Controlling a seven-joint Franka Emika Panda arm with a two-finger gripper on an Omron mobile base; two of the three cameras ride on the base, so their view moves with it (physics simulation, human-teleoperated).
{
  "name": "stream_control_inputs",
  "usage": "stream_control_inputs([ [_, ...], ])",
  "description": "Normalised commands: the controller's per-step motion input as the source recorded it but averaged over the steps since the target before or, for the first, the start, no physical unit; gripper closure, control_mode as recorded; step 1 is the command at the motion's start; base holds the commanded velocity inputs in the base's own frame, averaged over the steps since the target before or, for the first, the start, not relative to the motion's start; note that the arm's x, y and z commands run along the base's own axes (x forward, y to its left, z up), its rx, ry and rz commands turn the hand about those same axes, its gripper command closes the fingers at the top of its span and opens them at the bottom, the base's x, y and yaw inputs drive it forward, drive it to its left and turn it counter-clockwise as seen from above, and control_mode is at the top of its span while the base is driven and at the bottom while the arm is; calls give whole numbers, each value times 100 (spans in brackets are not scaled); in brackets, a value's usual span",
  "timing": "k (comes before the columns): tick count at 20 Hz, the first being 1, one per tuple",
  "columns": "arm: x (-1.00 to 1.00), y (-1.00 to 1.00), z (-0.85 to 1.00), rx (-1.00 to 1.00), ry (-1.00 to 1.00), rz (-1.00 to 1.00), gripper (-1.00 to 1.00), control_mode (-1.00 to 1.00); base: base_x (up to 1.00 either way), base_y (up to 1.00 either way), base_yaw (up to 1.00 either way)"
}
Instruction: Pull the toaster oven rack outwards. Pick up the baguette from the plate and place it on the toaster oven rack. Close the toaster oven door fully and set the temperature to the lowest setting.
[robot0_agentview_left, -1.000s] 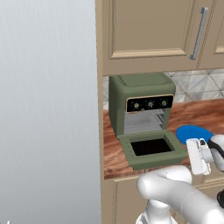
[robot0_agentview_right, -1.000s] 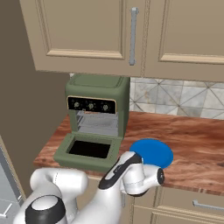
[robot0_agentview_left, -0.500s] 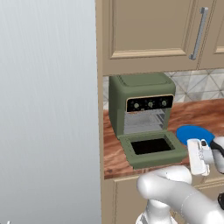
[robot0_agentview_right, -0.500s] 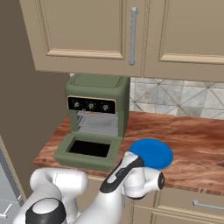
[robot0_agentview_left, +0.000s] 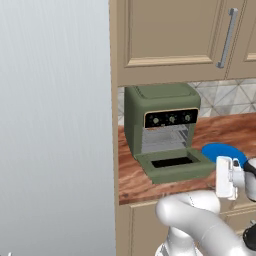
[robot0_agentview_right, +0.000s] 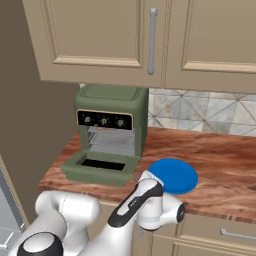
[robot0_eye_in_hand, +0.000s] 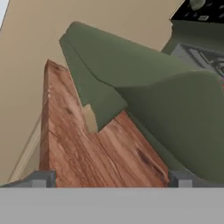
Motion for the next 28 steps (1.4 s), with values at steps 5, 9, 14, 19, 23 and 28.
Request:
stream_control_inputs([
  [5, 17, 74, 30, 0, -10, -14, -100, -100, 0, 0, 0],
  [9, 23, 80, 20, 0, -9, -14, -100, -100, 0, 0, 0],
  [14, 39, 89, 19, 0, -6, -15, -100, -100, 0, 0, 0],
  [19, 46, 95, 27, 0, -3, -17, -100, -100, 0, 0, 0],
  [23, 53, 100, 27, 0, 0, -20, -100, -100, 0, 0, 0],
  [28, 48, 100, 21, 2, 0, -23, -100, -100, 0, 0, 0],
])
